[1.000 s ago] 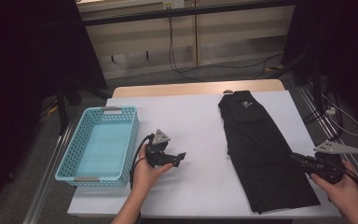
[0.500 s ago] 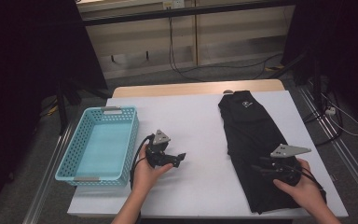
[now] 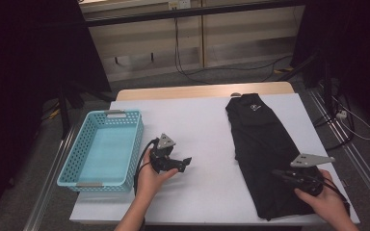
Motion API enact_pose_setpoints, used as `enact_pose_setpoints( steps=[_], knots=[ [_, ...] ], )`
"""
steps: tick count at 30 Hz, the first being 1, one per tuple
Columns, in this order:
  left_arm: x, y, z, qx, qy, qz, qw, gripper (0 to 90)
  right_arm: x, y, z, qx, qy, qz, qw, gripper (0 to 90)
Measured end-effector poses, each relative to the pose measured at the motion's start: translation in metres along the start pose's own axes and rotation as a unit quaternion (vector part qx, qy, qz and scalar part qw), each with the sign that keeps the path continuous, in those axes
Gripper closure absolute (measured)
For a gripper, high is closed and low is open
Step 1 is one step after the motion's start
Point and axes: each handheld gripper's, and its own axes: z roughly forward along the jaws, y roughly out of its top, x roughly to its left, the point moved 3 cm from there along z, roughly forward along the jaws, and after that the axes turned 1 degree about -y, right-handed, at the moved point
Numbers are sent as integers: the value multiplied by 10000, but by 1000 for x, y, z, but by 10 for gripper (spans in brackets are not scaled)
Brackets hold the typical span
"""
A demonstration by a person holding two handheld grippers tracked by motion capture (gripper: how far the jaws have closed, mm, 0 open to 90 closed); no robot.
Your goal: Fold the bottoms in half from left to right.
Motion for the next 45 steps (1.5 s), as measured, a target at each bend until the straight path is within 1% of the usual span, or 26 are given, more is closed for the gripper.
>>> enact_pose_setpoints(
  steps=[5,10,11,12,13,15,17,18,20,22,24,25,26,31,32,33,35,40,43,44,45],
  knots=[
    [0,0,0,2,-1,-3,10000,120,-9,-7,-24,-119,-27,91,9999,893],
    [1,1,0,-10,23,10,10000,120,-13,-23,-43,-60,-137,121,9998,882],
    [1,1,0,-15,20,3,10000,120,-14,-26,-46,-21,-200,109,9997,843],
    [1,1,-1,-6,11,-3,10000,120,-15,-27,-47,3,-289,97,9995,763],
    [1,1,-1,-12,14,-19,10000,120,-15,-28,-48,15,-359,79,9993,725],
    [1,1,-1,-20,12,-32,10000,120,-14,-23,-49,17,-443,-42,9990,613],
    [1,1,-1,-5,2,-5,10000,119,-14,-14,-46,-47,-567,-40,9984,534],
    [1,1,-2,-5,11,2,10000,119,-14,-8,-43,-53,-570,-43,9983,516],
    [1,1,-2,-20,5,-28,10000,117,-16,5,-34,-120,-640,-21,9979,435],
    [1,1,-2,-28,11,-37,10000,117,-17,18,-23,-157,-593,35,9981,416],
    [1,0,-3,-57,-3,-57,10000,117,-18,31,-9,-166,-626,102,9979,345],
    [1,0,-3,-36,-3,-30,10000,117,-17,38,-2,-156,-663,144,9976,331],
    [2,0,-4,-38,-13,-53,10000,117,-17,44,6,-154,-678,147,9975,327],
    [5,-1,-7,-37,68,-18,10000,114,-12,70,44,-157,-695,245,9972,285],
    [4,-1,-8,-42,46,-63,10000,114,-11,74,50,-134,-739,214,9969,265],
    [5,-1,-8,-46,67,-10,10000,114,-10,77,57,-103,-807,170,9965,251],
    [4,-2,-8,-33,43,-24,10000,114,-9,82,70,-91,-881,145,9960,248],
    [6,-5,-9,4,64,-72,10000,113,-8,93,96,-135,-965,291,9948,242],
    [7,-6,-10,38,88,-82,9999,111,-9,97,108,-108,-1004,295,9945,237],
    [8,-7,-10,15,82,-120,9999,110,-9,99,112,-98,-1004,291,9945,235],
    [8,-7,-10,35,103,-112,9999,109,-9,101,115,-157,-998,297,9944,226]
  ],
)
